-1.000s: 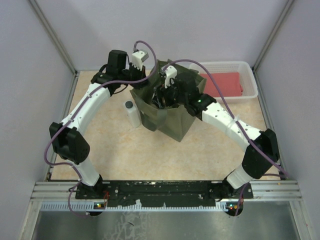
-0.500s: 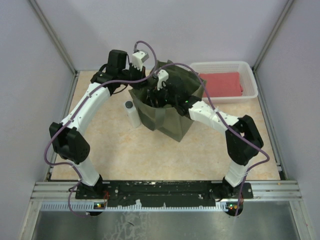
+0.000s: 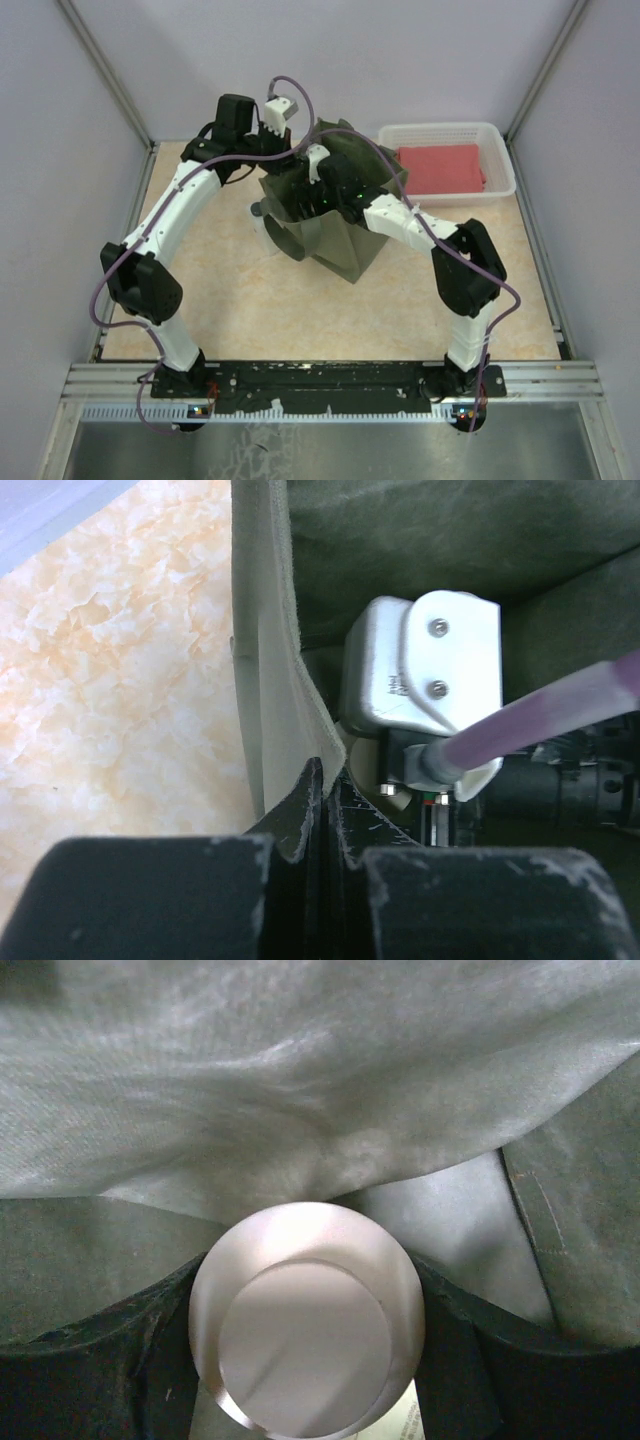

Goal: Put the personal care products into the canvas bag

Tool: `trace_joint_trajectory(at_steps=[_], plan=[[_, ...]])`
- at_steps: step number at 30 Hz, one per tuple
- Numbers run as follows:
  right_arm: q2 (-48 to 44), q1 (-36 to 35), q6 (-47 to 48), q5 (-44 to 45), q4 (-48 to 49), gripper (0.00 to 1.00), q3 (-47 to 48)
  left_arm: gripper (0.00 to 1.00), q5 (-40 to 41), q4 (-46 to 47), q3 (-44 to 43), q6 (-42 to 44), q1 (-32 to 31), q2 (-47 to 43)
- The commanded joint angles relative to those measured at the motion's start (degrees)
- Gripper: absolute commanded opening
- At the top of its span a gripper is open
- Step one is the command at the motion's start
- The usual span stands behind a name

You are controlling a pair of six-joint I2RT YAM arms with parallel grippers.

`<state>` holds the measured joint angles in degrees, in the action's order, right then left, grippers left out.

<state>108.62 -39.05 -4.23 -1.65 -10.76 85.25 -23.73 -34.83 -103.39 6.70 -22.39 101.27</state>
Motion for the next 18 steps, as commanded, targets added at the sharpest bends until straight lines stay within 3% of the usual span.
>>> trace_joint_trajectory(at_steps=[1, 6, 11, 14, 18], plan=[[3.60, -1.20, 3.56, 6.72, -2.19, 0.03, 8.01, 0.00, -0.67, -0.06, -2.82, 0.57, 0.20, 0.10], [5.89, -1.89, 3.50, 6.48, -3.90, 0.24, 10.29, 0.00, -0.53, 0.14, -2.51, 0.52, 0.20, 0.23], [3.77, -1.91, 3.00, 5.15, -3.28, 0.77, 9.44, 0.00, -0.53, 0.17, -2.27, 0.63, 0.16, 0.24], [0.54, -1.91, 2.67, 4.46, -1.27, 0.97, 7.49, 0.00, -0.61, 0.53, -1.90, 0.54, 0.16, 0.15], [-4.65, -1.91, 1.55, 5.49, -1.39, 0.99, 6.52, 0.00, -0.62, 0.65, -1.81, 0.55, 0.16, 0.56]])
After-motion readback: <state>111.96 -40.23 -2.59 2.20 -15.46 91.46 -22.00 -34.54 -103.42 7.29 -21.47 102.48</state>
